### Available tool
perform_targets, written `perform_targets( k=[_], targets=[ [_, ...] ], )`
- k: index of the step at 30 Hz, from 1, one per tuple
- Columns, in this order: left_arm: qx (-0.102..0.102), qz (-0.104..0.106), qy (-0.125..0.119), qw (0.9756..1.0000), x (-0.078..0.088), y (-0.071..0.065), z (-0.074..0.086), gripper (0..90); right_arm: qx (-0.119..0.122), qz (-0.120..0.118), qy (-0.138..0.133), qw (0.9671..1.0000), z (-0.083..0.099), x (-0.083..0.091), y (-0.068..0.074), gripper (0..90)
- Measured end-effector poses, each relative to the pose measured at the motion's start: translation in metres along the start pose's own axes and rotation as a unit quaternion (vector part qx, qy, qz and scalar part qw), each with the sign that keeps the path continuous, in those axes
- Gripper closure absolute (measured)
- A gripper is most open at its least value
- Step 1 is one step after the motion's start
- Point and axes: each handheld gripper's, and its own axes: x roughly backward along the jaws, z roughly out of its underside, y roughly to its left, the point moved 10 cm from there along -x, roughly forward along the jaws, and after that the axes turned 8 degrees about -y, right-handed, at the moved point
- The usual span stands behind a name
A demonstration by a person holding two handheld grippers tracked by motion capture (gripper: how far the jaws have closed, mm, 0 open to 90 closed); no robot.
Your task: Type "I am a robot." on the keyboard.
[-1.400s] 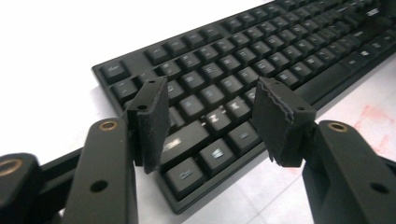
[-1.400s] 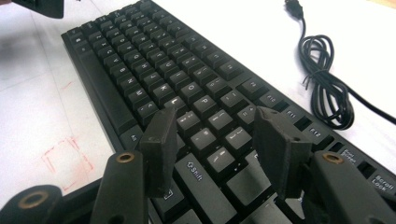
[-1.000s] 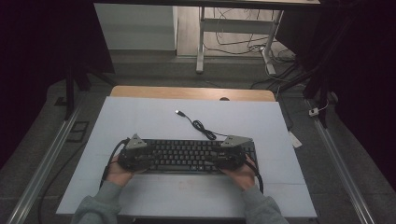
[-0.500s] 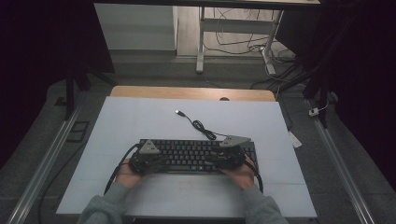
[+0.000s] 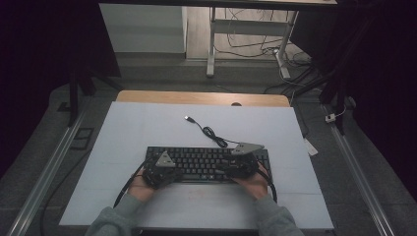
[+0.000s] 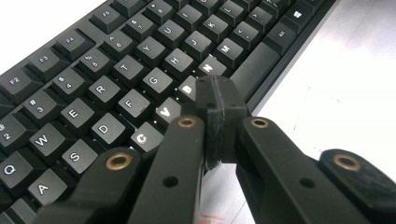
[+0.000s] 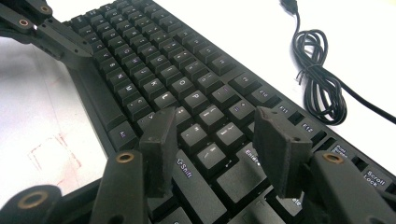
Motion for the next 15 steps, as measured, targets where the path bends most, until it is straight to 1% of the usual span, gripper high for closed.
perform_targets(
  k=[7,13,14,15],
  targets=[
    [-0.001,-0.002,0.005,1.0,-0.0025,0.0013,0.0023,89.0,0.001,0.0,0.001,1.0,0.0004,-0.0004,0.0001,49.8],
    [0.008,0.0,0.002,1.0,-0.0038,0.0014,0.0025,89.0,0.001,0.002,0.002,1.0,0.0008,-0.0005,-0.0004,49.7],
    [0.007,-0.001,0.007,1.0,-0.0045,0.0018,0.0038,89.0,0.002,0.002,0.003,1.0,0.0009,-0.0005,-0.0004,49.7],
    [0.005,-0.002,0.006,1.0,-0.0057,0.0016,0.0045,89.0,0.002,0.002,0.003,1.0,0.0009,-0.0005,-0.0003,49.7]
  ],
)
